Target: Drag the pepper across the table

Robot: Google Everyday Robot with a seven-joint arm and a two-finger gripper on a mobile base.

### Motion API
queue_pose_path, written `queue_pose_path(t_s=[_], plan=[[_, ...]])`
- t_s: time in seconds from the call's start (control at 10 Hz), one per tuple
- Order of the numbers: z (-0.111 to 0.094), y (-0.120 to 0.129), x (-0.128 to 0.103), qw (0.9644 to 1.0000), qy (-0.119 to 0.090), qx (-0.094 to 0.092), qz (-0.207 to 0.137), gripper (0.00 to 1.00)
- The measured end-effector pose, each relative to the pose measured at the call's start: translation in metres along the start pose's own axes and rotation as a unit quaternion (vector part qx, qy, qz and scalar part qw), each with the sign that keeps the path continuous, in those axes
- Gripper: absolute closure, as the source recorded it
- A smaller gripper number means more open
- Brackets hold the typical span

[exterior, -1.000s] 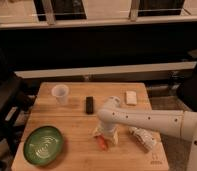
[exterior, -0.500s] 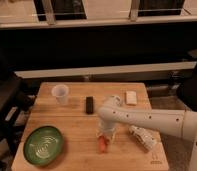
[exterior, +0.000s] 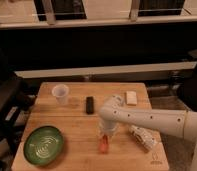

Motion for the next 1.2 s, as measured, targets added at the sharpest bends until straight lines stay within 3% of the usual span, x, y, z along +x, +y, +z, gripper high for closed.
queue_pose_path(t_s=[0.2,1.2], plan=[[-0.004,0.022,0.01,0.9999,-0.003,0.002,0.011,1.0],[-0.013,0.058,0.02,0.9984,-0.015,0.018,0.051,1.0]])
